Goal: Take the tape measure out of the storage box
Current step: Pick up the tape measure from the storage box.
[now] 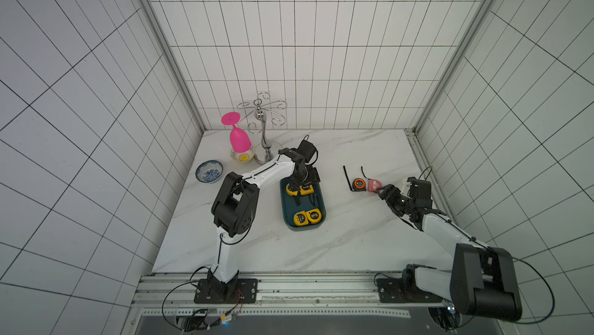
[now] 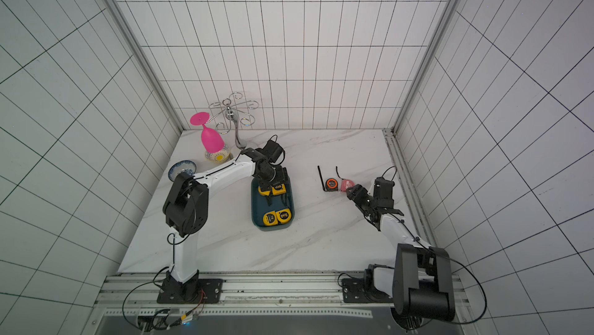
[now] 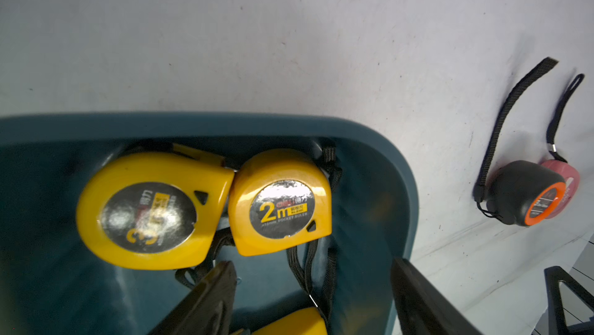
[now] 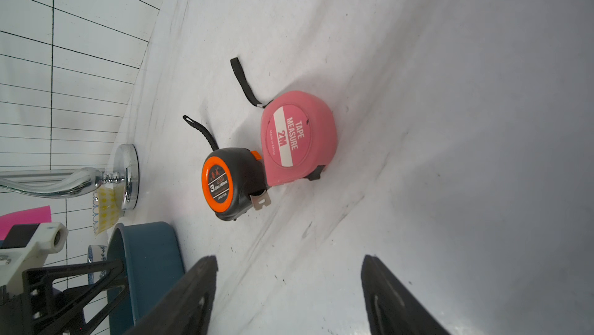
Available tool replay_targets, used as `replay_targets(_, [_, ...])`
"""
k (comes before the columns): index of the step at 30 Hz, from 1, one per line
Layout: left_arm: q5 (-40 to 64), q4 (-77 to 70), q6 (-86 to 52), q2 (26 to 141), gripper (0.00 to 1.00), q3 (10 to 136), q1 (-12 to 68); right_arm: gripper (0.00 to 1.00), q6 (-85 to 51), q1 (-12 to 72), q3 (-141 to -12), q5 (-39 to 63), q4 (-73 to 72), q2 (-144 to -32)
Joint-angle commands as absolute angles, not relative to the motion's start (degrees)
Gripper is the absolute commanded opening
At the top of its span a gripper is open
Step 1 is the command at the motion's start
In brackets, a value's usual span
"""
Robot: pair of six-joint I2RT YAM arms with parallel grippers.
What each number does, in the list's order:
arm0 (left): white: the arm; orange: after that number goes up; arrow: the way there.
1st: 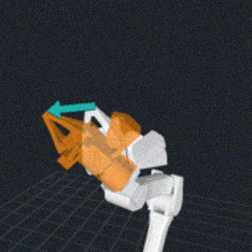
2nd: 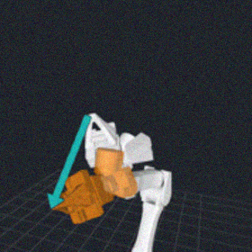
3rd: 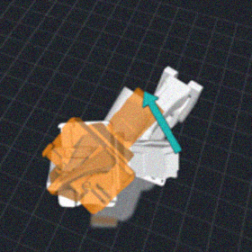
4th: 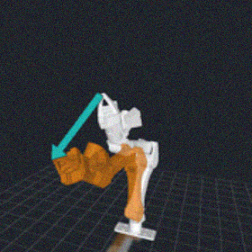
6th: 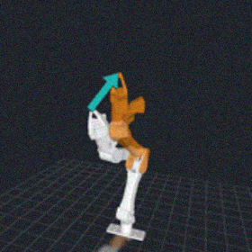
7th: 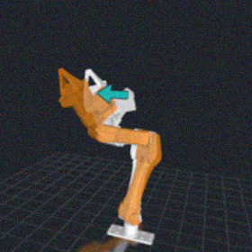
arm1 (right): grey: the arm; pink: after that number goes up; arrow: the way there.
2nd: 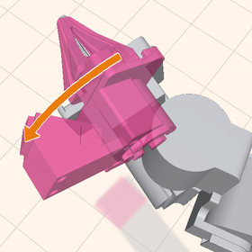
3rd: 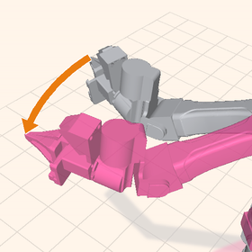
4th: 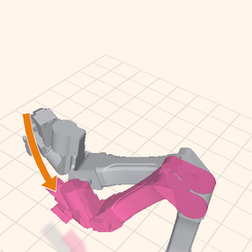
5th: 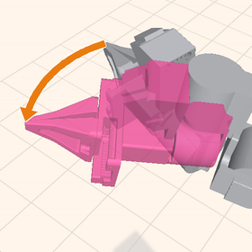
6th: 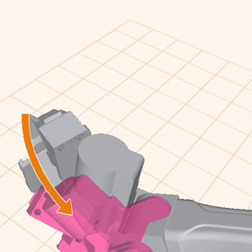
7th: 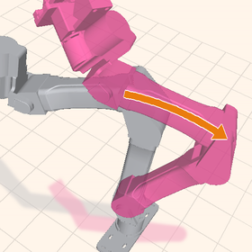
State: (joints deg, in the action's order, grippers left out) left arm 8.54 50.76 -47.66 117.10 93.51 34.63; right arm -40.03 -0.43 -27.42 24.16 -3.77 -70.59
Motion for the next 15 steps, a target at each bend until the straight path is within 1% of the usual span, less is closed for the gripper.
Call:
replay_targets(1, [6.76, 49.93, -47.92, 118.61, 0.77, 94.48, 35.15, 0.74, -39.17, -0.97, -28.83, 23.54, -3.79, -70.66])
replay_targets(5, [5.07, 50.36, -47.90, 118.84, 0.75, 94.48, 35.42, 0.73, -39.20, -0.99, -28.92, 23.47, -3.98, -70.88])
replay_targets(15, [0.84, 51.24, -46.64, 118.37, 0.74, 94.71, 36.16, 0.73, -39.18, -0.97, -29.26, 23.73, -4.52, -71.98])
